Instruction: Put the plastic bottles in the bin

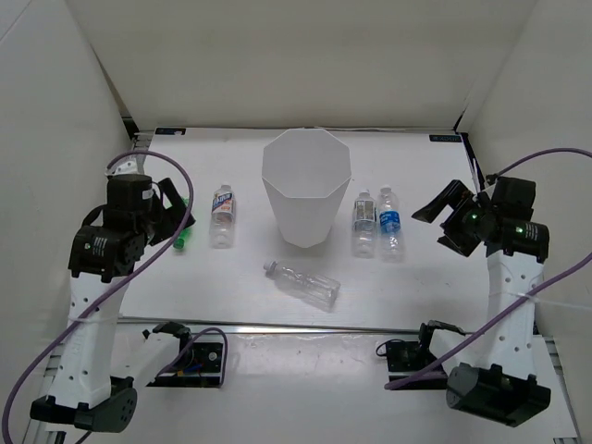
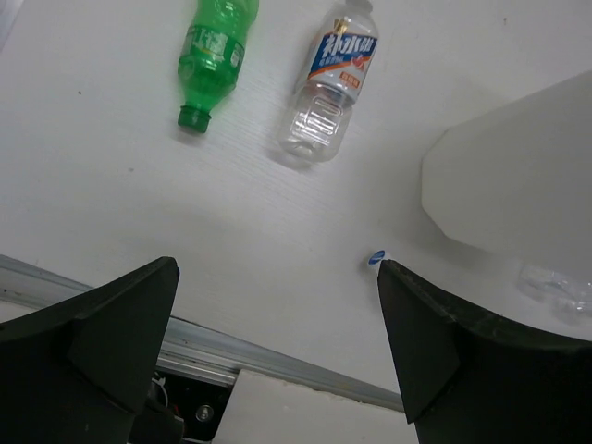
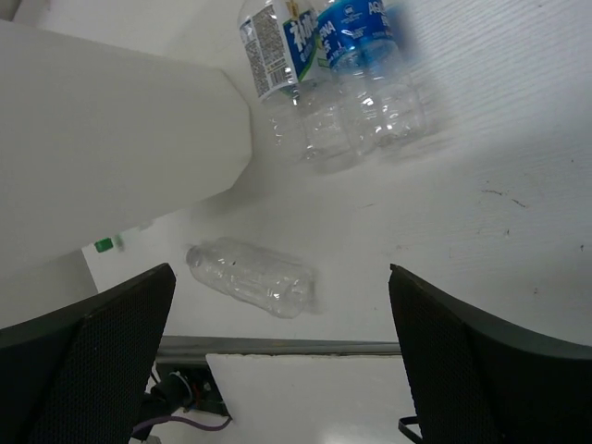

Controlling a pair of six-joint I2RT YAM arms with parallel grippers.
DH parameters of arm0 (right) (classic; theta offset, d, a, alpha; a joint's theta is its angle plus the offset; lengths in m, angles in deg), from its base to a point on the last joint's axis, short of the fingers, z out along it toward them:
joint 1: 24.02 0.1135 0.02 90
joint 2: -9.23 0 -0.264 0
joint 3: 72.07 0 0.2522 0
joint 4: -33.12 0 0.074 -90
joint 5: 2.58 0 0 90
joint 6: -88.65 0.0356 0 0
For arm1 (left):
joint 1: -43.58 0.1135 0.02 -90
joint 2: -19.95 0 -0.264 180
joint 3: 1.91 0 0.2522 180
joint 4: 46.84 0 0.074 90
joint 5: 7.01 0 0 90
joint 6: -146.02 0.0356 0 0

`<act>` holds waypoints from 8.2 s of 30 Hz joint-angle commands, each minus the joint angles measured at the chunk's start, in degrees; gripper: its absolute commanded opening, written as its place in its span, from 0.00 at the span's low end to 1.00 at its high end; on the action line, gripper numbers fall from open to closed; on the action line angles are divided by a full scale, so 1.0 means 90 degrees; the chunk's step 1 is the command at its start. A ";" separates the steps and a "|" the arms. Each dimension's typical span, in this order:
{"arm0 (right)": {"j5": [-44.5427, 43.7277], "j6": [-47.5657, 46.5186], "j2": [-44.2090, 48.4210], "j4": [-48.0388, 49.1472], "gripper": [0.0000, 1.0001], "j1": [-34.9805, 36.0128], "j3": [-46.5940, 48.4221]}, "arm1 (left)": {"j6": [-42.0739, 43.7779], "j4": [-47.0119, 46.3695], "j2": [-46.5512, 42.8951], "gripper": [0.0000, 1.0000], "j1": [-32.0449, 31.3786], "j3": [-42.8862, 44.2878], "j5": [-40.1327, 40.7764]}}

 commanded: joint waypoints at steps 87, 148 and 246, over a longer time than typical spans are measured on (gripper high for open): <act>-0.1393 -0.0127 -0.5551 0.0162 0.47 0.0772 0.5221 | -0.1272 -0.0223 0.0048 1.00 -0.0051 -0.1876 -0.0779; -0.0609 0.0099 -0.5128 0.1569 1.00 0.2177 0.1834 | -0.0833 -0.0448 -0.0616 1.00 -0.0051 -0.2599 -0.1619; -0.0570 -0.0585 -0.2348 0.1402 1.00 0.2940 0.2929 | -0.1331 0.0315 0.6093 1.00 0.0828 0.2636 0.1681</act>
